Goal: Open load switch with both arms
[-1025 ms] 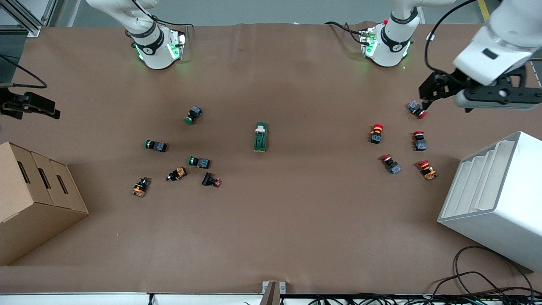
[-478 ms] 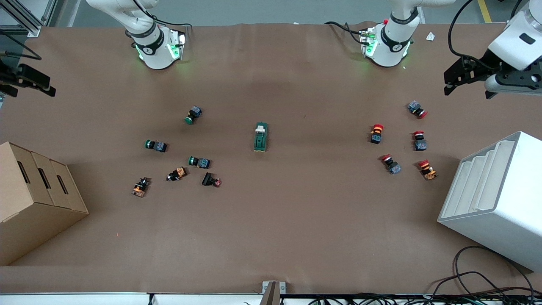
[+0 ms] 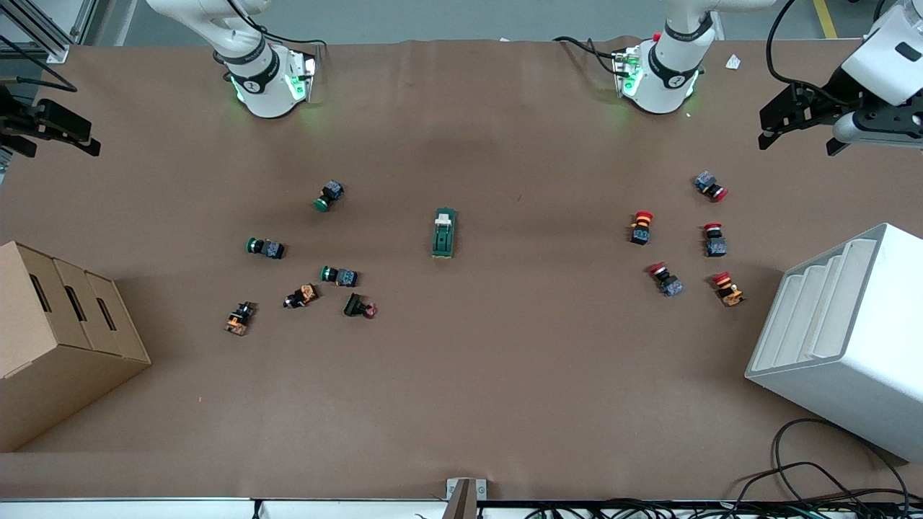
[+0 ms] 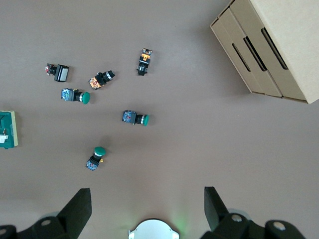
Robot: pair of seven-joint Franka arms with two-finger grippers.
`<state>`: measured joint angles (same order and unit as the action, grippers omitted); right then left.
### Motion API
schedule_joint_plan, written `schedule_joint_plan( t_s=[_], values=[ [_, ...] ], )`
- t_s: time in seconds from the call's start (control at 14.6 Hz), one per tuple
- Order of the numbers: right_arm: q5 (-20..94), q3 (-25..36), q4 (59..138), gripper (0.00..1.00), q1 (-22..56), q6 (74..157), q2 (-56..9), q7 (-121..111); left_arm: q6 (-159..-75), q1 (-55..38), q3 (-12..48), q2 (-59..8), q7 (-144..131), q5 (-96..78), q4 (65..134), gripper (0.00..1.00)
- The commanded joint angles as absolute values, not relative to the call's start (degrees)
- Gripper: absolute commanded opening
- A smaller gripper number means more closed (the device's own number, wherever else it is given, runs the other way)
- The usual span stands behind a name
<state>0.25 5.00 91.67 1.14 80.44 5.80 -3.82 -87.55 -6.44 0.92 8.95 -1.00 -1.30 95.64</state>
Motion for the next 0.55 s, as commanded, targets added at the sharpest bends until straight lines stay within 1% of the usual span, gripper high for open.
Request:
schedule_joint_plan(
  t_s=[0.0,0.14,0.34,0.48],
  values=[
    [-0.4,5.0,93.8,1.0,1.5,81.6,7.6,-2.9,-87.2,-6.4,0.7,9.6,-0.8,-2.2,96.2,1.0],
    [-0.4,5.1,93.7,1.0,1.4,81.7,7.6,-2.9,-87.1,-6.4,0.7,9.0,-1.0,-2.1,96.1,1.0],
    [-0.4,5.1,93.6,1.0,1.5,82.1,7.6,-2.9,-86.8,-6.4,0.6,6.4,-1.0,-1.4,93.2,1.0],
    [-0.4,5.1,93.6,1.0,1.5,82.9,7.6,-2.8,-86.1,-6.4,0.5,6.2,-1.1,-1.3,92.7,1.0]
  ],
)
